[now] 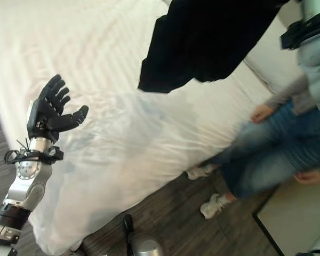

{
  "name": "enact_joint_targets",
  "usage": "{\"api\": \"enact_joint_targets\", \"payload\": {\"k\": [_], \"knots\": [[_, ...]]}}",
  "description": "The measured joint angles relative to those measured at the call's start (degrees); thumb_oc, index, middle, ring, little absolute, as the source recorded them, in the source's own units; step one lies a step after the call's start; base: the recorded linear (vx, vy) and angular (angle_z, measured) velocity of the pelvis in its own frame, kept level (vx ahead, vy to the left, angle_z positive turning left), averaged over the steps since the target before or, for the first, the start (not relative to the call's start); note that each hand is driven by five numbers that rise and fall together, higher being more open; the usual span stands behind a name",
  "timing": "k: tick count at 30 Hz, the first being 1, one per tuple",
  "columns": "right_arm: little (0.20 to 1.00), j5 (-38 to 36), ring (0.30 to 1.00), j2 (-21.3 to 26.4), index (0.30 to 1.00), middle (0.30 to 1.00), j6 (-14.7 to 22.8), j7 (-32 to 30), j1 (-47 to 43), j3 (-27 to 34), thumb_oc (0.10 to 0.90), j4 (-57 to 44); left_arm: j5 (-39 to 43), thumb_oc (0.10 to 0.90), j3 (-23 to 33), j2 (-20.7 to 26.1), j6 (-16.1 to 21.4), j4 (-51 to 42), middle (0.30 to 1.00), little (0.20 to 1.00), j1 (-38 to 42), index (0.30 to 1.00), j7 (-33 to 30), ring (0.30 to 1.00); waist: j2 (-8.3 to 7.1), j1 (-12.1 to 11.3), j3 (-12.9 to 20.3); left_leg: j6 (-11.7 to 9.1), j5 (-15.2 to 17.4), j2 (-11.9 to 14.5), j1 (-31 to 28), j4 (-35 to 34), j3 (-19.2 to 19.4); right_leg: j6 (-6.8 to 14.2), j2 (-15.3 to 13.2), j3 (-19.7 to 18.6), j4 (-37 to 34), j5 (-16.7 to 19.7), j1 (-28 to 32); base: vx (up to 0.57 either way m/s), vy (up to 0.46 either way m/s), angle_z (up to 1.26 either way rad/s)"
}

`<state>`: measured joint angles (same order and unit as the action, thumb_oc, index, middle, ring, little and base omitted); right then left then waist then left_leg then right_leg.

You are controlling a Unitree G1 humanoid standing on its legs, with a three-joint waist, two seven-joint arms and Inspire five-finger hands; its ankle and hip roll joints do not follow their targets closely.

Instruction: Pick up bed clothes into laundry basket.

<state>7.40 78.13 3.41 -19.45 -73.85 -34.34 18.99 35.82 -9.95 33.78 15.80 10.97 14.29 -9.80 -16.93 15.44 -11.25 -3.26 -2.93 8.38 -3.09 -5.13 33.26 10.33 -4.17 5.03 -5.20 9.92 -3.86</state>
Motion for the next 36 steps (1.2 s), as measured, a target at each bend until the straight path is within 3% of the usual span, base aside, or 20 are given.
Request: {"api": "enact_joint_targets", "payload": {"k": [2, 4, 5, 7, 10, 11, 12, 13, 14, 18, 21, 22, 24, 25, 26, 29, 31, 34, 35, 36], "knots": [[0.3, -1.4, 0.3, 1.9, 0.3, 0.3, 0.5, -0.1, 0.3, 0.6, 0.4, -2.5, -0.4, 0.8, -0.6, 0.4, -0.4, 0.2, 0.9, 0.9, -0.5, 0.9, 0.2, 0.9, -0.53, 1.3, 0.3, -0.2, 2.1, 1.1, -0.1, 3.6, 2.4, -2.7, 2.3, 2.9, 0.1, 4.2, -1.3, -0.24, 0.178, -1.03], [0.3, -2.2, 0.3, 1.3, 0.3, 0.3, 1.2, -0.5, 0.1, 1.7, 0.4, -6.1, -1.1, 0.8, -0.7, 2.5, -0.8, 0.0, 0.9, 0.9, -0.1, 0.9, -0.1, 0.9, 0.36, 0.8, -0.1, 3.7, 4.8, 3.1, -2.0, 3.7, 8.5, 2.6, 4.3, 2.2, 1.1, 9.0, -3.8, -0.28, 0.242, -1.72], [0.3, -3.1, 0.3, 2.9, 0.3, 0.3, 3.0, -0.7, 1.7, 1.6, 0.4, -7.0, -2.8, 0.8, -0.5, 1.5, -1.5, 0.9, 0.9, 0.9, 1.8, 0.9, 0.3, 0.9, 2.33, 3.3, -0.4, 2.0, 3.2, 4.6, -4.4, 2.8, 11.4, -2.8, -0.2, 13.0, 18.6, -5.0, -4.8, -0.33, 0.249, -1.52], [0.3, -6.1, 0.3, 2.8, 0.3, 0.3, 3.6, -1.1, 5.3, 4.7, 0.4, -8.6, -4.7, 0.8, 3.4, 1.6, -1.2, -1.9, 0.9, 0.9, -2.4, 0.9, -0.2, 0.9, 3.37, 0.2, 1.9, 0.8, 2.9, 7.1, -8.9, 6.2, 17.3, -2.9, -6.8, 15.8, 40.1, -8.9, -4.1, -0.27, 0.051, -1.51], [0.3, -8.2, 0.3, 0.4, 0.3, 0.3, 7.1, -1.7, 13.4, 10.2, 0.4, -11.7, -4.8, 0.8, 12.2, 5.0, -0.9, -3.0, 0.9, 0.9, -8.0, 0.9, -3.2, 0.9, 2.35, -2.8, 4.3, 3.6, 2.2, 19.0, -8.3, 27.3, 14.3, -9.1, -5.3, 22.0, 32.4, -2.1, 3.2, -0.14, -0.042, -1.56], [0.3, -9.3, 0.3, 0.6, 0.3, 0.3, 7.7, -2.1, 17.4, 12.8, 0.4, -12.4, -4.5, 0.8, 14.5, 7.9, -0.9, -1.9, 0.9, 0.9, -7.8, 0.9, -4.6, 0.9, 1.39, -3.7, 7.4, 2.8, 4.6, 18.3, -5.7, 28.0, 16.9, -10.5, -4.9, 22.7, 28.8, -0.8, 2.8, -0.3, -0.225, -1.27], [0.3, -10.8, 0.3, 6.9, 0.3, 0.3, 7.6, -2.2, 16.3, 14.6, 0.4, -11.5, -4.6, 0.8, 13.7, 8.5, -1.0, -0.9, 0.9, 0.9, -1.5, 0.9, -4.7, 0.9, -0.09, -4.5, 8.8, 3.3, 7.4, 1.8, -2.6, 10.6, 16.8, -12.4, -7.4, 21.6, 21.6, -3.4, 2.6, -0.28, -0.3, -0.85], [0.3, -12.2, 0.3, 10.2, 0.3, 0.3, 7.4, -2.0, 12.7, 16.6, 0.4, -10.9, -5.1, 0.8, 14.7, 9.5, -0.6, -2.0, 0.9, 0.9, 2.7, 0.9, -4.6, 0.9, 7.56, -4.6, 7.4, 4.7, -2.1, 0.6, -4.0, 1.3, 23.3, -5.2, -8.8, 28.2, 24.6, -11.3, 3.4, -0.29, -0.315, -0.85], [0.3, -13.1, 0.3, 8.0, 0.3, 0.3, 7.6, -2.8, 13.7, 17.8, 0.4, -11.2, -5.1, 0.8, 17.5, 11.7, -0.1, -2.4, 0.9, 0.9, 1.8, 0.9, -4.9, 0.9, 8.83, -5.4, 7.4, 1.6, 2.2, 1.7, -6.4, 2.6, 25.4, -3.8, -9.9, 30.7, 25.6, -12.6, 4.5, -0.17, -0.281, -1.21], [0.3, -14.5, 0.3, -0.1, 0.3, 0.3, 10.0, -0.6, 37.4, 27.6, 0.4, -20.5, -3.8, 0.8, 28.0, 18.2, 3.3, 0.0, 0.9, 0.9, 3.6, 0.9, -12.2, 0.9, 5.63, -5.1, 14.1, -4.1, 7.8, 18.0, -8.0, 30.3, 30.8, -16.2, -4.2, 28.3, 8.8, -4.1, 7.8, -0.11, -0.272, -1.7], [0.3, -15.1, 0.3, -5.3, 0.3, 0.3, 10.2, -0.3, 45.4, 39.7, 0.4, -22.9, -4.5, 0.8, 25.3, 17.5, 4.6, -11.4, 0.9, 0.9, -0.1, 0.9, -10.5, 0.9, 7.52, -2.8, 13.6, -7.6, 8.2, 14.3, -1.3, 22.7, 33.0, -15.8, -3.0, 22.7, 2.8, -3.6, 9.7, -0.12, -0.242, -0.58], [0.3, -15.6, 0.3, -7.0, 0.3, 0.3, 10.0, -0.5, 46.9, 41.4, 0.4, -22.7, -5.4, 0.8, 24.5, 16.9, 5.8, -14.7, 0.9, 0.9, -1.7, 0.9, -9.4, 0.9, 8.71, -2.8, 13.6, -7.6, 8.0, 13.9, 0.2, 20.5, 33.2, -15.8, -2.3, 21.0, 2.2, -3.7, 9.9, -0.2, -0.314, -1.38], [0.3, -14.4, 0.3, -23.7, 0.3, 0.3, 9.3, 0.0, 69.1, 57.3, 0.4, -31.4, -9.2, 0.8, 21.1, -9.9, 8.8, -34.9, 0.9, 0.9, -19.3, 0.9, -3.6, 0.9, 15.26, -3.4, 9.5, 1.1, -4.0, 14.9, -4.9, 10.1, 29.2, -10.7, 0.1, 21.3, 17.0, -13.2, 4.4, -0.23, -0.321, -1.38], [0.3, -13.1, 0.3, -24.9, 0.3, 0.3, 9.2, 1.0, 71.7, 56.3, 0.4, -31.5, -8.8, 0.8, 21.3, -12.1, 8.6, -33.5, 0.9, 0.9, -20.4, 0.9, -3.4, 0.9, 14.87, -3.0, 9.8, 1.0, -4.0, 16.6, -5.5, 12.4, 28.9, -11.4, 1.4, 21.5, 14.2, -13.5, 3.3, -0.27, -0.211, -1.18], [0.3, -11.0, 0.3, -34.8, 0.3, 0.3, 8.0, 1.9, 73.5, 55.7, 0.4, -35.5, -6.8, 0.8, 22.1, -11.9, 7.5, -31.1, 0.9, 0.9, -19.9, 0.9, -4.7, 0.9, 9.39, -4.7, 9.8, 0.5, -3.7, 17.6, -8.6, 18.0, 30.8, -18.8, 2.7, 20.9, 5.0, -2.0, 3.2, -0.21, -0.062, -1.0], [0.3, -7.4, 0.3, -46.4, 0.3, 0.3, 8.3, 0.8, 71.9, 52.7, 0.4, -40.9, -6.6, 0.8, 16.5, -12.5, 4.7, -26.6, 0.9, 0.9, -18.9, 0.9, -4.8, 0.9, 10.76, -6.9, 7.7, -11.2, 6.8, 17.5, -4.4, 22.0, 12.4, -15.4, 6.8, 12.9, 1.7, -6.3, 5.0, -0.14, -0.011, -0.97], [0.3, -3.6, 0.3, -47.7, 0.3, 0.3, 8.0, 1.4, 68.5, 45.4, 0.4, -40.3, -6.7, 0.8, 11.0, -15.2, 2.3, -26.7, 0.9, 0.9, -18.7, 0.9, -4.5, 0.9, 10.85, -11.8, 2.4, -7.8, 10.5, 6.0, 0.3, 15.0, -5.5, -15.3, 6.1, 4.4, 0.0, -4.2, 5.7, 0.02, -0.016, -1.73], [0.3, 0.4, 0.3, -44.4, 0.3, 0.3, 7.8, 2.7, 69.2, 41.5, 0.4, -36.8, -7.3, 0.8, 7.8, -15.3, 1.5, -27.0, 0.9, 0.9, -18.5, 0.9, -3.8, 0.9, 11.29, -12.5, -0.4, -5.4, 8.4, 2.1, 4.4, 13.8, -18.7, -14.1, 6.4, -1.2, 0.1, -5.2, 9.3, 0.01, -0.065, -1.23], [0.3, 2.3, 0.3, -45.8, 0.3, 0.3, 7.9, 2.1, 69.6, 41.1, 0.4, -35.6, -7.9, 0.8, 7.1, -15.1, 2.3, -27.4, 0.9, 0.9, -18.5, 0.9, -4.3, 0.9, 11.14, -14.9, -1.0, -4.1, 9.2, -2.3, 6.0, 12.9, -35.7, -13.3, 5.4, -5.5, 0.1, -5.6, 10.1, -0.02, -0.066, -1.52], [0.3, 3.1, 0.3, -45.0, 0.3, 0.3, 7.5, 1.9, 69.8, 41.2, 0.4, -35.5, -8.2, 0.8, 6.8, -15.0, 2.3, -27.5, 0.9, 0.9, -18.3, 0.9, -4.3, 0.9, 11.98, -14.5, -1.1, -4.0, 8.7, -2.3, 7.2, 12.9, -37.8, -13.1, 5.8, -7.7, 0.1, -5.7, 10.2, -0.05, -0.055, -1.4]]}}
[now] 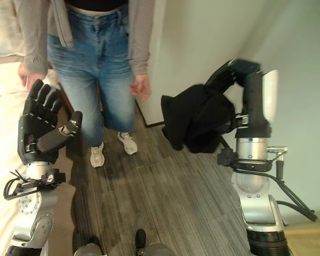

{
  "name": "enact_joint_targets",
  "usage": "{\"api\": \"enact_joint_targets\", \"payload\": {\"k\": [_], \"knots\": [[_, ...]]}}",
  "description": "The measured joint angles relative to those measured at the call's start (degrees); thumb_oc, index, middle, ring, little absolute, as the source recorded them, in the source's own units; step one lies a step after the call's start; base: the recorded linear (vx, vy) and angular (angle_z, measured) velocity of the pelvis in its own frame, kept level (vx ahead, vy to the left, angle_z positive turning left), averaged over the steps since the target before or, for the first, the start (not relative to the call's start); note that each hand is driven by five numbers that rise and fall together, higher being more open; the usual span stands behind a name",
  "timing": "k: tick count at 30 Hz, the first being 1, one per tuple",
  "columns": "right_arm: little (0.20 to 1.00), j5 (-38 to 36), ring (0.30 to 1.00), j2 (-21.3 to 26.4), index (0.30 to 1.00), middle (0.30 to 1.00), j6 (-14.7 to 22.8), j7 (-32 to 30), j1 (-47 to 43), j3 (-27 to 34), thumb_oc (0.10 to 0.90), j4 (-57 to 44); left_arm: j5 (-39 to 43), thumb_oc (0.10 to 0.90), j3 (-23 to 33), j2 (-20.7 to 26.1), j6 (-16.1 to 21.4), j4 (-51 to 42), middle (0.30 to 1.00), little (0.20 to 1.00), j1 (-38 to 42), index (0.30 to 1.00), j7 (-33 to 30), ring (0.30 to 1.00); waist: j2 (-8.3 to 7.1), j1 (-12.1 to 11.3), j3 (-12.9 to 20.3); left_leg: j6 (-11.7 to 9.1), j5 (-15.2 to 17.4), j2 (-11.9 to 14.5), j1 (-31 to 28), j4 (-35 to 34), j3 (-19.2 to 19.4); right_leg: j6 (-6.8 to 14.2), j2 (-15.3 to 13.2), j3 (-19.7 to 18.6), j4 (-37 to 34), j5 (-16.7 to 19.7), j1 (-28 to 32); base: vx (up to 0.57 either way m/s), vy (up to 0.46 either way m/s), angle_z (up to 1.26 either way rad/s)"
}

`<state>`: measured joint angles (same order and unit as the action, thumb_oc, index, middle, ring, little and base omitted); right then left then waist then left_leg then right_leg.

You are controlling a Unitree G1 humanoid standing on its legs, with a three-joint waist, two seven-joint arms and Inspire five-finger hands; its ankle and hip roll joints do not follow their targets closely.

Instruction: Pick up bed clothes into laundry basket.

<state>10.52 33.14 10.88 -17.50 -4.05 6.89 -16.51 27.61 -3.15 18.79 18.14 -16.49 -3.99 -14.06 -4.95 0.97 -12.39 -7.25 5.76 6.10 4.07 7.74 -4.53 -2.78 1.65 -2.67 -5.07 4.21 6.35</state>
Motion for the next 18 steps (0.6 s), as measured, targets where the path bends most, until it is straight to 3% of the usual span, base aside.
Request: {"api": "enact_joint_targets", "payload": {"k": [1, 2, 3, 4, 5, 6, 7, 9, 13, 16, 17, 18], "knots": [[0.3, 0.6, 0.3, 0.7, 0.3, 0.3, 0.0, -0.3, 0.0, 0.0, 0.4, 0.0, -0.7, 0.8, -0.2, 0.1, 0.1, 0.0, 0.9, 0.9, 0.2, 0.9, -0.2, 0.9, 0.94, 0.4, -0.2, -0.4, -0.7, -0.6, 0.5, -0.4, -2.6, 0.3, 0.5, -1.5, 0.1, -0.1, 0.2, 0.01, -0.028, -1.68], [0.3, 1.3, 0.3, 0.2, 0.3, 0.3, -0.1, -0.7, -0.5, -0.8, 0.4, 0.8, -1.1, 0.8, -0.6, 0.5, 0.4, 0.2, 0.9, 0.9, 0.4, 0.9, -0.4, 0.9, 1.45, -1.4, -0.5, 0.3, -1.0, -3.1, -0.1, -3.0, -12.1, 1.3, 0.1, -7.4, 0.4, -0.1, 0.3, -0.03, 0.004, -1.99], [0.3, 1.7, 0.3, 0.5, 0.3, 0.3, -0.1, -0.9, -0.4, -1.3, 0.4, 1.1, -1.4, 0.8, -1.4, 1.3, 0.3, 0.6, 0.9, 0.9, 0.8, 0.9, -0.3, 0.9, 1.88, -1.6, -0.8, -0.2, -2.9, -4.6, -0.2, -3.1, -14.2, 2.0, -0.2, -9.5, 0.5, -0.4, 0.7, 0.0, 0.036, -1.92], [0.3, 1.7, 0.3, 0.8, 0.3, 0.3, -0.2, -1.0, -0.1, -1.3, 0.4, 0.9, -1.7, 0.8, -1.7, 1.2, 0.1, 0.6, 0.9, 0.9, 1.3, 0.9, -0.2, 0.9, 2.42, -0.2, -1.0, 0.3, -5.7, -4.7, -0.1, -2.3, -12.9, 2.7, 0.2, -9.1, 0.4, -0.6, 1.2, 0.03, 0.076, -1.12], [0.3, 2.0, 0.3, -0.4, 0.3, 0.3, -0.3, -1.3, -1.0, -3.1, 0.4, 1.4, -2.3, 0.8, -2.4, 1.5, 0.7, 0.7, 0.9, 0.9, 1.3, 0.9, -0.6, 0.9, 1.87, 1.1, -1.5, 2.1, -5.3, -6.5, -1.2, 0.1, -16.0, 3.6, -0.2, -12.4, 2.0, -1.1, 0.7, 0.19, 0.133, -2.26], [0.3, 2.1, 0.3, -2.2, 0.3, 0.3, -0.1, -1.8, -1.9, -7.4, 0.4, 0.9, -2.7, 0.8, -4.7, 3.1, 1.1, 2.1, 0.9, 0.9, 2.2, 0.9, -1.5, 0.9, 1.28, -1.1, -1.3, 6.7, -1.5, -11.0, -4.4, 2.1, -23.2, 4.3, -0.3, -19.5, 5.8, -1.3, -2.8, 0.19, 0.16, -2.77], [0.3, 2.3, 0.3, -2.0, 0.3, 0.3, -0.1, -1.3, -1.4, -9.7, 0.4, -0.1, -3.1, 0.8, -6.5, 4.7, -0.4, 2.7, 0.9, 0.9, 3.8, 0.9, -1.4, 0.9, 0.8, -0.3, -1.8, 7.3, -1.9, -11.7, -4.7, 2.2, -19.5, 4.8, -1.0, -16.8, 5.9, -1.5, -3.1, 0.17, 0.152, -2.84], [0.3, 2.8, 0.3, -1.7, 0.3, 0.3, -0.1, -0.2, 0.3, -11.5, 0.4, -0.1, -3.6, 0.8, -10.7, 5.6, -2.0, 5.1, 0.9, 0.9, 7.9, 0.9, -1.3, 0.9, 0.71, 0.8, -2.0, 8.3, -1.8, -12.8, -6.3, 2.1, -14.0, 5.8, -2.9, -14.9, 5.3, -1.7, -2.1, 0.1, 0.116, -1.28], [0.3, 3.5, 0.3, -1.5, 0.3, 0.3, -0.7, 0.2, 2.8, -12.7, 0.4, 0.0, -7.4, 0.8, -17.1, 5.0, -2.3, 5.6, 0.9, 0.9, 12.9, 0.9, -1.4, 0.9, 1.57, 3.3, -2.4, 10.0, -0.6, -13.9, -8.0, 1.8, -7.8, 7.4, -4.7, -14.9, 4.3, -1.3, -1.4, 0.08, 0.194, -0.88], [0.3, 5.8, 0.3, -1.5, 0.3, 0.3, -1.6, 0.3, 5.5, -13.2, 0.4, 0.8, -12.6, 0.8, -23.6, 4.2, -2.3, 7.8, 0.9, 0.9, 19.3, 0.9, -1.6, 0.9, 3.76, 5.1, -2.3, 12.2, -1.7, -13.5, -7.4, -0.2, -4.8, 9.5, -4.1, -14.5, 9.3, -1.4, -6.2, -0.04, 0.106, -0.46], [0.3, 7.6, 0.3, -1.2, 0.3, 0.3, -2.4, 0.3, 4.7, -14.1, 0.4, 2.7, -14.6, 0.8, -25.8, 4.0, -2.3, 8.6, 0.9, 0.9, 22.0, 0.9, -1.8, 0.9, 5.66, 4.9, -3.2, 12.3, -2.6, -11.9, -6.7, -1.5, -3.1, 11.2, -2.4, -11.5, 14.7, -0.6, -11.0, 0.02, 0.139, -0.71], [0.3, 8.5, 0.3, -1.0, 0.3, 0.3, -3.3, 0.5, 4.9, -14.4, 0.4, 3.5, -15.6, 0.8, -27.3, 3.1, -2.6, 9.2, 0.9, 0.9, 23.1, 0.9, -1.7, 0.9, 5.93, 6.0, -3.3, 12.6, -3.0, -11.5, -6.8, -2.4, -1.7, 12.8, -1.9, -9.5, 16.8, 0.3, -13.5, 0.01, 0.204, -0.97]]}}
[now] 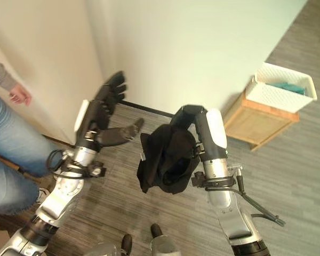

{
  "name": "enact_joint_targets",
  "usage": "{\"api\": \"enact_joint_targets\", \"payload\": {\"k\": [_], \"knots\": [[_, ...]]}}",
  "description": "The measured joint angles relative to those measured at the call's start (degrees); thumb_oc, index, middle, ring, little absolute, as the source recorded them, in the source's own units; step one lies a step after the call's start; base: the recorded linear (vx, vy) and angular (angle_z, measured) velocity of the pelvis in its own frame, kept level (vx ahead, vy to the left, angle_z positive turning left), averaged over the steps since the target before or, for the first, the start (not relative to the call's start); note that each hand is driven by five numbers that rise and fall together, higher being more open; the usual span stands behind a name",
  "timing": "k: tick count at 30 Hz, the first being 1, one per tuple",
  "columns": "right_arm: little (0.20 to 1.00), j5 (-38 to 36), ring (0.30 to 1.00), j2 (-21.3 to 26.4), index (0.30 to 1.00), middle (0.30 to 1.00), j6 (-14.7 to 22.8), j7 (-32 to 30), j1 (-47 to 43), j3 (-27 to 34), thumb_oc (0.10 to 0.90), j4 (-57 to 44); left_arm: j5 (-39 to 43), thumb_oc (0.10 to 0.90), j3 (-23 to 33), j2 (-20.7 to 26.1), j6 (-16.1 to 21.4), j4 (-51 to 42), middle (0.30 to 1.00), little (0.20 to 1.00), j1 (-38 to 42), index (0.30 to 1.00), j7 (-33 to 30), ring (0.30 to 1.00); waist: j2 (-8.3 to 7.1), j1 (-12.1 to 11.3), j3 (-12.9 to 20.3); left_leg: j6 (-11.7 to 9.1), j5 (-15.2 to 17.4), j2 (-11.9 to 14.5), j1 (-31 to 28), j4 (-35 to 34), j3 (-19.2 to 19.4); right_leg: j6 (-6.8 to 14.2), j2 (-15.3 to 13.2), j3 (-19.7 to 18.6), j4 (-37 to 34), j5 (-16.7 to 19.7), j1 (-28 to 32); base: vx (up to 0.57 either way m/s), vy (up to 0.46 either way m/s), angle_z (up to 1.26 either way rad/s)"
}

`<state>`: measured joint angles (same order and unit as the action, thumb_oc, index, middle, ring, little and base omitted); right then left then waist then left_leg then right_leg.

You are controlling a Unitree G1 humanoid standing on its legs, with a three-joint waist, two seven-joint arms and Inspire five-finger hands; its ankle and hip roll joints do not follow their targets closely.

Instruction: Pick up bed clothes into laundry basket.

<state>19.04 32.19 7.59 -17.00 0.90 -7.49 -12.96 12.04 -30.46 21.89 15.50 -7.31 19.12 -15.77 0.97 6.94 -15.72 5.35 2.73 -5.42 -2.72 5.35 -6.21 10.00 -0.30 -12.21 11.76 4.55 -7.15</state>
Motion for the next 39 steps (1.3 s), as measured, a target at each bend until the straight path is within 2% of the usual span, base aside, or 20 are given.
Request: {"api": "enact_joint_targets", "payload": {"k": [1, 2, 6, 10, 13, 14, 15, 17, 19, 20, 22, 23, 25, 27, 28, 29, 32, 35, 37, 39], "knots": [[0.3, 1.1, 0.3, 0.0, 0.3, 0.3, -0.6, 0.0, -1.0, -0.9, 0.4, 2.7, -1.7, 0.8, -1.0, -0.5, 0.1, 1.3, 0.9, 0.9, 0.5, 0.9, -0.4, 0.9, 1.36, 0.0, -1.2, 1.4, 0.0, 1.4, -1.1, -1.3, 2.6, 3.0, -0.8, 9.3, 7.1, -0.8, -4.3, 0.13, 0.174, -0.91], [0.3, 1.4, 0.3, 0.1, 0.3, 0.3, -1.1, 0.0, -0.9, -1.1, 0.4, 3.9, -2.4, 0.8, -1.4, -1.3, -0.1, 2.6, 0.9, 0.9, 0.4, 0.9, -0.4, 0.9, 1.99, -0.1, -1.6, 1.4, 0.0, 1.7, -1.8, -1.8, 3.9, 3.5, -2.5, 14.0, 10.9, -1.4, -6.1, 0.1, 0.111, -0.85], [0.3, 2.2, 0.3, 0.8, 0.3, 0.3, -3.4, 0.1, 2.2, -0.5, 0.4, 5.6, -3.2, 0.8, -1.8, -2.1, -1.6, 3.9, 0.9, 0.9, -2.3, 0.9, -0.1, 0.9, 4.17, 1.2, -2.1, 0.8, 2.0, 1.7, -4.1, -4.5, 7.6, 2.1, -13.7, 29.2, 15.3, -4.0, -11.0, 0.23, -0.013, -0.72], [0.3, 2.8, 0.3, 0.9, 0.3, 0.3, -4.1, 0.3, 3.2, -0.8, 0.4, 5.7, -2.6, 0.8, -0.9, -1.4, -1.9, 5.0, 0.9, 0.9, -4.0, 0.9, 0.2, 0.9, 4.26, 1.4, -2.1, -1.8, 4.7, 3.5, -4.4, -4.4, 10.7, -0.7, -15.2, 33.5, 6.1, -2.6, -14.5, 0.27, -0.16, -0.44], [0.3, 3.1, 0.3, 1.1, 0.3, 0.3, -4.6, 0.0, 6.0, -0.5, 0.4, 5.8, -0.9, 0.8, -1.0, -2.0, -2.1, 7.5, 0.9, 0.9, -6.7, 0.9, 0.9, 0.9, 3.31, 2.0, -1.5, -6.3, 7.7, 5.7, -9.0, -3.4, 10.8, -5.6, -12.7, 33.9, -4.0, 1.7, -9.2, 0.28, -0.234, 0.01], [0.3, 3.1, 0.3, 1.7, 0.3, 0.3, -4.9, -0.5, 5.9, -0.2, 0.4, 7.3, -0.3, 0.8, -0.7, -4.5, -3.0, 9.1, 0.9, 0.9, -8.5, 0.9, 0.9, 0.9, 5.88, 1.4, -0.5, -7.9, 8.8, 8.9, -7.8, 2.1, 12.0, -11.0, -9.6, 33.9, -2.2, -0.1, -8.8, 0.27, -0.32, -0.26], [0.3, 3.0, 0.3, 1.8, 0.3, 0.3, -4.9, -0.7, 5.6, -0.3, 0.4, 8.4, 0.2, 0.8, -0.6, -4.5, -3.3, 9.1, 0.9, 0.9, -9.1, 0.9, 1.1, 0.9, 6.28, 1.2, -0.3, -8.8, 8.2, 9.8, -6.8, 6.3, 12.4, -12.6, -7.9, 33.6, -1.8, -1.0, -8.0, 0.23, -0.321, -0.35], [0.3, 2.3, 0.3, 2.6, 0.3, 0.3, -4.9, -1.1, 5.5, 0.9, 0.4, 9.3, 1.5, 0.8, 0.3, -4.7, -3.3, 8.7, 0.9, 0.9, -9.5, 0.9, 1.3, 0.9, 5.6, -0.7, -0.7, -12.3, 6.6, 12.9, 3.8, 30.1, 10.3, -15.0, -5.1, 31.3, -2.8, -1.1, -5.1, 0.26, -0.199, -0.57], [0.3, 1.3, 0.3, 3.3, 0.3, 0.3, -4.9, -2.5, 4.7, 2.9, 0.4, 9.1, 1.5, 0.8, 1.7, -4.3, -3.2, 7.2, 0.9, 0.9, -9.0, 0.9, 1.0, 0.9, 3.52, -1.9, -1.9, -13.3, 2.4, 11.4, 11.0, 44.9, 7.5, -16.2, -3.2, 26.8, -4.4, -3.4, -1.6, 0.28, -0.055, -0.95], [0.3, 0.9, 0.3, 2.8, 0.3, 0.3, -4.9, -2.9, 4.0, 3.2, 0.4, 9.0, 1.5, 0.8, 2.0, -3.8, -3.2, 6.6, 0.9, 0.9, -9.0, 0.9, 0.4, 0.9, 2.69, -2.9, -2.1, -13.4, 2.4, 10.9, 13.2, 45.3, 8.5, -16.2, -2.9, 24.7, -4.9, -3.3, -0.5, 0.31, 0.023, -0.98], [0.3, 0.1, 0.3, 2.7, 0.3, 0.3, -4.9, -4.7, 3.1, 3.2, 0.4, 8.0, 1.4, 0.8, 3.2, -3.0, -2.5, 6.5, 0.9, 0.9, -8.0, 0.9, -0.1, 0.9, -1.11, -3.7, -3.4, -10.8, 3.8, 10.8, 17.3, 36.7, 12.5, -15.6, -3.1, 20.1, -9.1, -4.0, 4.3, 0.44, 0.142, -0.85], [0.3, 0.1, 0.3, 3.4, 0.3, 0.3, -4.6, -4.6, 2.1, 2.5, 0.4, 7.9, 1.6, 0.8, 3.7, -3.0, -2.3, 6.4, 0.9, 0.9, -8.0, 0.9, -0.3, 0.9, -1.46, -4.3, -3.6, -11.2, 3.6, 11.6, 18.9, 31.8, 13.1, -15.4, -2.6, 19.9, -10.2, -3.6, 5.2, 0.75, 0.273, -0.97], [0.3, 0.1, 0.3, 2.2, 0.3, 0.3, -4.4, -4.7, 2.0, 2.3, 0.4, 7.6, 2.5, 0.8, 3.2, -2.8, -2.1, 6.4, 0.9, 0.9, -8.9, 0.9, -0.2, 0.9, 0.37, -4.9, -3.0, -11.4, 3.1, 14.0, 23.2, 23.1, 15.0, -9.9, 0.3, 18.3, -15.0, -8.2, 10.0, 0.63, 0.199, -0.64], [0.3, 0.0, 0.3, 1.0, 0.3, 0.3, -4.6, -4.7, 1.8, 1.7, 0.4, 8.4, 2.5, 0.8, 2.9, -3.8, -1.9, 7.1, 0.9, 0.9, -10.7, 0.9, 0.2, 0.9, 1.6, -7.2, -2.5, -9.4, 0.4, 13.1, 23.3, 9.8, 15.4, -10.1, 1.4, 17.7, -16.1, -9.6, 12.4, 0.36, 0.012, -0.75], [0.3, 0.2, 0.3, 3.0, 0.3, 0.3, -4.5, -4.0, 1.5, -0.9, 0.4, 8.4, 3.2, 0.8, 2.6, -5.2, -2.1, 8.8, 0.9, 0.9, -11.5, 0.9, 0.2, 0.9, 3.22, -9.8, -2.7, -9.7, -4.9, 11.2, 23.3, -3.7, 15.3, -12.8, 2.3, 16.5, -16.9, -9.2, 15.5, 0.37, 0.004, -0.82], [0.3, 0.5, 0.3, 3.7, 0.3, 0.3, -4.5, -3.8, 1.6, -2.0, 0.4, 8.4, 3.6, 0.8, 2.5, -5.4, -2.1, 9.2, 0.9, 0.9, -11.7, 0.9, 0.2, 0.9, 3.79, -10.3, -2.8, -9.5, -5.4, 10.4, 24.3, -6.1, 15.2, -13.6, 2.3, 16.5, -16.9, -10.2, 17.3, 0.52, 0.064, -0.77], [0.3, 2.0, 0.3, 5.3, 0.3, 0.3, -4.6, -1.8, 4.3, -3.5, 0.4, 5.7, 3.6, 0.8, 2.2, -5.1, -2.2, 8.6, 0.9, 0.9, -12.3, 0.9, 0.1, 0.9, 4.73, -11.5, -2.5, -3.1, -5.8, 8.8, 21.6, -1.1, 16.8, -11.5, 1.4, 17.8, -15.9, -13.7, 24.8, 0.41, 0.085, -0.3], [0.3, 3.2, 0.3, 6.2, 0.3, 0.3, -4.5, -1.6, 4.0, -2.4, 0.4, -0.7, 3.5, 0.8, 3.5, -3.6, -2.2, 5.7, 0.9, 0.9, -10.0, 0.9, -0.3, 0.9, 3.78, -9.8, -2.0, 0.0, -14.3, 6.3, 17.7, -2.0, 16.2, -4.7, -3.3, 17.8, 14.9, -21.5, 13.3, 0.21, 0.086, -0.11], [0.3, 3.5, 0.3, 6.4, 0.3, 0.3, -4.7, -1.3, 1.6, -1.4, 0.4, -4.5, 3.5, 0.8, 2.8, -2.3, -2.2, 4.4, 0.9, 0.9, -7.3, 0.9, -1.3, 0.9, 2.6, -7.7, -2.8, 2.9, -12.1, 3.0, 14.0, -4.8, 15.1, -3.2, -7.0, 16.2, 33.8, -21.4, 3.9, 0.12, 0.035, 0.18], [0.3, 4.6, 0.3, 6.2, 0.3, 0.3, -4.7, -1.5, -3.2, -1.3, 0.4, -6.4, 3.4, 0.8, 2.7, -1.9, -2.2, 4.2, 0.9, 0.9, -3.1, 0.9, -1.3, 0.9, 3.03, -5.9, -4.0, 1.6, -12.4, 2.1, 10.2, -7.5, 13.4, -2.3, -8.4, 16.2, 37.9, -21.6, -3.1, 0.13, -0.06, 0.36]]}}
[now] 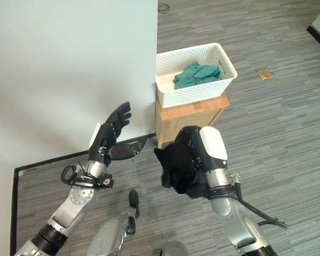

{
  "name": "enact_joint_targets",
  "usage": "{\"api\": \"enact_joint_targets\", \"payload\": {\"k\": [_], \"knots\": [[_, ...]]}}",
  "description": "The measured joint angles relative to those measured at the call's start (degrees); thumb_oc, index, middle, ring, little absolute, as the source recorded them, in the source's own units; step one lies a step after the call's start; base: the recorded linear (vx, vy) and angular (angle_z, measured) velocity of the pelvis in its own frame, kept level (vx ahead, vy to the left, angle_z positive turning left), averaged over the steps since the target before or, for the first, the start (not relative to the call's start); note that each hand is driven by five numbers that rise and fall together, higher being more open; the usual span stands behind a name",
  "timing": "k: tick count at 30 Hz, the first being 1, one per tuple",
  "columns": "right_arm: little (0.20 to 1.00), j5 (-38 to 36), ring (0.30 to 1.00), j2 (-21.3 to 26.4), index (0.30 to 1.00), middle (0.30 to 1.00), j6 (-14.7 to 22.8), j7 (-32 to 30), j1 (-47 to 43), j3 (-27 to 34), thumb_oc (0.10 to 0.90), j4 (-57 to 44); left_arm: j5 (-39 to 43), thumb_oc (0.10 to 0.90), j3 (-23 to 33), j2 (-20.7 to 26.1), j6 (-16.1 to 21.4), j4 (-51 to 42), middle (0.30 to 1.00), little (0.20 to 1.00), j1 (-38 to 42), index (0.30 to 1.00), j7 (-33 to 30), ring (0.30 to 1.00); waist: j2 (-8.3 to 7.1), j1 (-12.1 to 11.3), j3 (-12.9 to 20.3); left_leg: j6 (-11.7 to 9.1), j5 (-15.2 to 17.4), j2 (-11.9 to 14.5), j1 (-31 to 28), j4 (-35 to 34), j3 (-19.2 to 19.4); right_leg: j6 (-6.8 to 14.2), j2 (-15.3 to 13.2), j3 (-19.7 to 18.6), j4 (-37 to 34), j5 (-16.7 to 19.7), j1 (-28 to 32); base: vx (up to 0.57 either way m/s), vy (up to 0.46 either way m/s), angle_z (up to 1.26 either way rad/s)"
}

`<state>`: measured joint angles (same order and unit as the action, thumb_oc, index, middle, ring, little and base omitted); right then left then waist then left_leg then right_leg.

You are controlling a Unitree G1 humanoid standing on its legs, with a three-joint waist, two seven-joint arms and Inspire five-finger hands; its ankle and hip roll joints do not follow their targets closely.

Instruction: Pick up bed clothes into laundry basket.

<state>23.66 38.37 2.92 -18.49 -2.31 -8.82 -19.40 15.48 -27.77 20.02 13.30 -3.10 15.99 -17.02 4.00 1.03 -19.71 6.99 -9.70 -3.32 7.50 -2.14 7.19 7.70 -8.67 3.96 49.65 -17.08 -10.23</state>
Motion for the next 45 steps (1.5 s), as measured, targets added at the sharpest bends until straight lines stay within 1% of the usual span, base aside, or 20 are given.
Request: {"api": "enact_joint_targets", "payload": {"k": [1, 3, 4, 5, 6, 8, 9, 12, 14, 15, 16, 18, 19, 20, 22, 26, 32, 37, 42, 45], "knots": [[0.3, 1.1, 0.3, 0.0, 0.3, 0.3, 0.0, 0.0, -3.1, 0.3, 0.4, -1.7, 0.0, 0.8, -0.3, -0.1, 0.1, -0.3, 0.9, 0.9, 2.9, 0.9, -0.1, 0.9, 0.33, 0.1, -1.9, -0.7, 0.5, 0.0, -3.0, -1.4, -1.4, -0.6, -0.8, 1.2, -2.8, -0.5, -3.7, 0.14, -0.14, 0.4], [0.3, 2.0, 0.3, 0.2, 0.3, 0.3, 0.4, -0.3, -5.5, 0.6, 0.4, -2.7, 0.1, 0.8, -0.2, -0.5, 0.1, -0.2, 0.9, 0.9, 4.9, 0.9, 0.0, 0.9, 0.16, 1.0, -2.5, -1.4, 1.1, -0.1, -4.3, -1.4, -2.4, -0.2, -1.1, 1.4, -11.7, 0.4, -5.6, 0.15, -0.223, 0.7], [0.3, 2.8, 0.3, 1.1, 0.3, 0.3, 0.5, -0.5, -7.9, 1.0, 0.4, -3.0, 0.1, 0.8, -0.1, -0.3, 0.1, -0.9, 0.9, 0.9, 5.4, 0.9, 0.1, 0.9, 0.03, 1.3, -2.4, -2.0, 2.0, -0.2, -6.3, -2.4, -2.1, -0.9, -2.3, 2.5, -23.3, 3.4, -6.0, 0.1, -0.149, 0.74], [0.3, 3.2, 0.3, 1.0, 0.3, 0.3, 0.5, -0.5, -8.0, 2.0, 0.4, -3.5, 0.2, 0.8, -0.2, 0.0, 0.1, -1.4, 0.9, 0.9, 5.4, 0.9, 0.1, 0.9, -0.15, 0.9, -2.3, -1.5, 2.8, -0.2, -6.8, -2.3, -2.1, -0.3, -2.7, 2.9, -28.0, 5.4, -5.4, 0.09, -0.107, 0.77], [0.3, 3.3, 0.3, 0.7, 0.3, 0.3, 0.8, -1.0, -8.9, 3.3, 0.4, -3.8, 0.2, 0.8, 0.3, 0.9, 0.3, -2.7, 0.9, 0.9, 4.6, 0.9, 0.1, 0.9, -0.97, 0.1, -2.2, -2.2, 4.2, -0.3, -8.1, -2.4, -2.1, -0.8, -3.8, 3.7, -34.1, 11.5, -5.0, 0.08, -0.066, 0.44], [0.3, 3.3, 0.3, 1.5, 0.3, 0.3, 0.8, -1.0, -11.0, 3.5, 0.4, -3.4, 0.2, 0.8, 1.3, 2.6, 0.2, -2.7, 0.9, 0.9, 3.7, 0.9, 0.0, 0.9, -2.0, -0.6, -1.7, -3.7, 5.8, -0.4, -10.4, -2.6, -2.1, -2.0, -4.0, 3.7, -37.9, 21.2, -3.7, 0.12, -0.102, 0.32], [0.3, 3.2, 0.3, 2.0, 0.3, 0.3, 1.1, -1.0, -13.8, 3.5, 0.4, -3.0, 0.3, 0.8, 2.6, 3.6, 0.2, -3.0, 0.9, 0.9, 1.6, 0.9, 0.0, 0.9, -3.41, -2.0, -0.7, -5.3, 7.6, -0.4, -13.1, -2.6, -1.9, -2.1, -3.6, 4.2, -41.2, 25.6, -0.7, 0.13, -0.102, -0.11], [0.3, 2.2, 0.3, 6.6, 0.3, 0.3, 1.6, -1.9, -20.7, 3.9, 0.4, -1.2, 0.4, 0.8, 4.0, 2.4, 0.2, -3.1, 0.9, 0.9, -0.2, 0.9, 0.1, 0.9, -2.85, -2.9, 1.0, -7.4, 9.1, 2.4, -13.6, -1.6, 0.2, -3.8, -0.1, 3.5, -50.6, 26.8, 4.2, 0.11, -0.091, -0.32], [0.3, -1.2, 0.3, 13.4, 0.3, 0.3, 1.6, -2.0, -27.5, 4.2, 0.4, 0.1, 2.1, 0.8, 3.9, 0.3, 0.2, -2.9, 0.9, 0.9, -0.1, 0.9, 1.4, 0.9, -3.52, -2.7, 1.0, -9.8, 11.4, 4.2, -13.0, 3.2, 1.3, -5.4, 1.7, 3.3, -54.9, 28.0, 7.6, 0.02, -0.071, -0.3], [0.3, -2.2, 0.3, 15.6, 0.3, 0.3, 1.7, -2.4, -30.9, 4.1, 0.4, 1.4, 2.6, 0.8, 3.5, -0.2, 0.1, -2.5, 0.9, 0.9, -0.2, 0.9, 1.6, 0.9, -4.76, -2.5, 1.5, -9.2, 14.6, 4.7, -10.4, 6.4, 2.1, -5.9, 1.5, 2.3, -54.9, 27.7, 7.8, -0.02, -0.047, -0.27], [0.3, -3.4, 0.3, 16.6, 0.3, 0.3, 1.6, -2.5, -33.2, 3.9, 0.4, 2.2, 2.7, 0.8, 3.2, -0.2, 0.1, -2.4, 0.9, 0.9, -0.1, 0.9, 1.8, 0.9, -5.08, -2.3, 1.7, -9.3, 14.6, 5.1, -10.3, 4.7, 2.4, -6.1, 1.7, 2.1, -54.9, 27.6, 8.1, 0.08, -0.046, -0.25], [0.3, -6.1, 0.3, 19.1, 0.3, 0.3, 1.8, -4.4, -41.5, 2.9, 0.4, 5.4, 3.1, 0.8, 2.8, -0.2, 0.1, -2.3, 0.9, 0.9, 0.7, 0.9, 3.0, 0.9, -4.94, -1.3, 2.0, -9.7, 12.7, 8.4, -9.8, -1.7, 3.3, -6.4, 3.4, 1.8, -54.9, 26.5, 9.2, 0.07, -0.056, -0.25], [0.3, -9.2, 0.3, 20.9, 0.3, 0.3, 1.8, -4.9, -44.4, 1.5, 0.4, 6.5, 4.4, 0.8, 2.8, -0.5, 0.1, -2.1, 0.9, 0.9, 0.5, 0.9, 3.1, 0.9, -4.17, -0.8, 2.4, -11.1, 9.5, 9.9, -9.9, -3.0, 3.2, -6.2, 4.6, 1.6, -55.0, 26.0, 10.0, 0.04, -0.033, -0.24], [0.3, -10.0, 0.3, 22.0, 0.3, 0.3, 1.9, -4.9, -45.1, 1.3, 0.4, 6.8, 4.9, 0.8, 2.8, -0.6, 0.1, -1.8, 0.9, 0.9, 0.4, 0.9, 3.3, 0.9, -3.97, -0.8, 2.5, -11.2, 8.0, 10.6, -10.6, -3.1, 3.2, -6.0, 5.0, 1.3, -55.0, 25.7, 10.8, 0.05, -0.04, -0.23], [0.3, -11.9, 0.3, 28.0, 0.3, 0.3, 2.8, -5.7, -47.1, -1.2, 0.4, 8.2, 5.8, 0.8, 2.9, -0.3, 0.1, -1.5, 0.9, 0.9, -0.9, 0.9, 3.7, 0.9, -4.23, 0.1, 3.9, -11.6, 5.9, 10.3, -12.3, -2.9, 3.4, -5.2, 4.7, 1.0, -55.1, 24.5, 12.3, 0.04, -0.013, -0.1], [0.3, -14.0, 0.3, 32.0, 0.3, 0.3, 4.3, -6.3, -52.5, -7.9, 0.4, 12.7, 6.9, 0.8, 3.3, 0.2, 0.1, -1.3, 0.9, 0.9, -2.4, 0.9, 3.8, 0.9, -4.51, 0.3, 7.2, -11.0, 6.3, 9.2, -12.8, -2.9, 3.7, -4.5, 3.6, 0.9, -55.3, 23.9, 12.8, 0.01, -0.003, 0.0], [0.3, -16.5, 0.3, 32.5, 0.3, 0.3, 3.9, -5.9, -55.4, -14.0, 0.4, 18.9, 6.9, 0.8, 3.5, 1.3, 0.1, -1.1, 0.9, 0.9, -3.7, 0.9, 3.9, 0.9, -4.55, -0.2, 7.9, -10.8, 6.4, 9.1, -13.1, -2.9, 3.8, -4.2, 3.5, 0.6, -55.0, 23.8, 13.0, 0.0, 0.003, -0.01], [0.3, -16.4, 0.3, 31.8, 0.3, 0.3, 2.5, -3.7, -50.5, -15.6, 0.4, 20.5, 6.9, 0.8, 3.6, 1.0, 0.0, -0.2, 0.9, 0.9, -5.1, 0.9, 3.9, 0.9, -2.68, 0.2, 9.0, -10.8, 6.5, 9.1, -12.9, -3.0, 4.4, -4.1, 3.5, 0.4, -55.4, 23.7, 12.6, 0.0, 0.008, -0.04], [0.3, -14.2, 0.3, 25.7, 0.3, 0.3, 1.2, -2.7, -33.3, -4.0, 0.4, 16.1, 6.8, 0.8, 4.0, 0.0, 0.0, -0.1, 0.9, 0.9, -5.9, 0.9, 3.9, 0.9, -1.27, 0.8, 9.8, -10.8, 6.5, 9.1, -11.9, -3.0, 4.3, -4.0, 3.4, 0.7, -55.4, 23.6, 11.7, 0.01, 0.002, 0.02], [0.3, -11.2, 0.3, 25.3, 0.3, 0.3, 0.1, -1.6, -26.5, -2.3, 0.4, 14.5, 6.8, 0.8, 4.8, -0.5, 0.0, -0.1, 0.9, 0.9, -6.5, 0.9, 3.9, 0.9, -1.14, 1.2, 9.9, -10.8, 6.5, 9.1, -11.3, -3.0, 4.1, -4.0, 3.4, 0.9, -55.0, 23.7, 11.2, 0.0, -0.006, 0.01]]}}
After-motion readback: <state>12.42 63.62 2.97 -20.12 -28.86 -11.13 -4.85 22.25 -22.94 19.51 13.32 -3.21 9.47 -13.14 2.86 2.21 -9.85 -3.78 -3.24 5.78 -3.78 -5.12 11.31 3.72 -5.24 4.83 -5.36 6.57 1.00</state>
